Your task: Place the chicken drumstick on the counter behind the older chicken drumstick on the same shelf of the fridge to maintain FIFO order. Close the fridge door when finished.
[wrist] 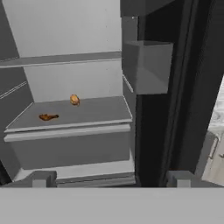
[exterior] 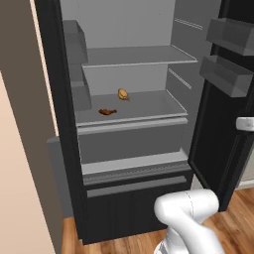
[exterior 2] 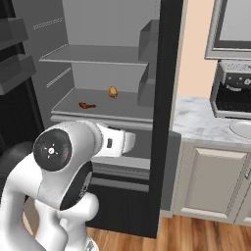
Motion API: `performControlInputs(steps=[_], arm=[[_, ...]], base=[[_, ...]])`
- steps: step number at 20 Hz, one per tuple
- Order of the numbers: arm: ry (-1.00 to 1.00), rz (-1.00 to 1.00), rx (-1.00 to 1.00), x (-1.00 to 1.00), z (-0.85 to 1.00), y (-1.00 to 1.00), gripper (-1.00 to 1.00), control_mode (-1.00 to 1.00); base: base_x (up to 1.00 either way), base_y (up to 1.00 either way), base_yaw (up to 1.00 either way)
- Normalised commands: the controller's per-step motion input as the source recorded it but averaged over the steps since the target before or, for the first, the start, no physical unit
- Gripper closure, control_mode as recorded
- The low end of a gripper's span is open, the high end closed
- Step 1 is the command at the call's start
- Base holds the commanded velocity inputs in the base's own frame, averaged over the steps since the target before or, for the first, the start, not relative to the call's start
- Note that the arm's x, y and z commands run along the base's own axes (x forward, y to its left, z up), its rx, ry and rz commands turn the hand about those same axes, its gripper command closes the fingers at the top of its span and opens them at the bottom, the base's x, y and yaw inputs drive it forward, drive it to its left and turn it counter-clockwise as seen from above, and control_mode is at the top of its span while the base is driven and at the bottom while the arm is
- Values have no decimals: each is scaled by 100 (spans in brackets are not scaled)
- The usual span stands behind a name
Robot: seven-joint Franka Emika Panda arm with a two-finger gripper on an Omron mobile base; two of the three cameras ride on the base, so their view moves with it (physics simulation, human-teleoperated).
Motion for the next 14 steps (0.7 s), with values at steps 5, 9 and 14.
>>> performControlInputs(steps=[5, 9, 14], arm=[[-66, 1, 16, -17, 43, -80, -100, -100], [-58, 8, 0, 4, 23, -76, -100, -100], [-37, 7, 9, 33, -7, -81, -100, -100]], base=[[0, 0, 0], [0, 0, 0], [0, 0, 0]])
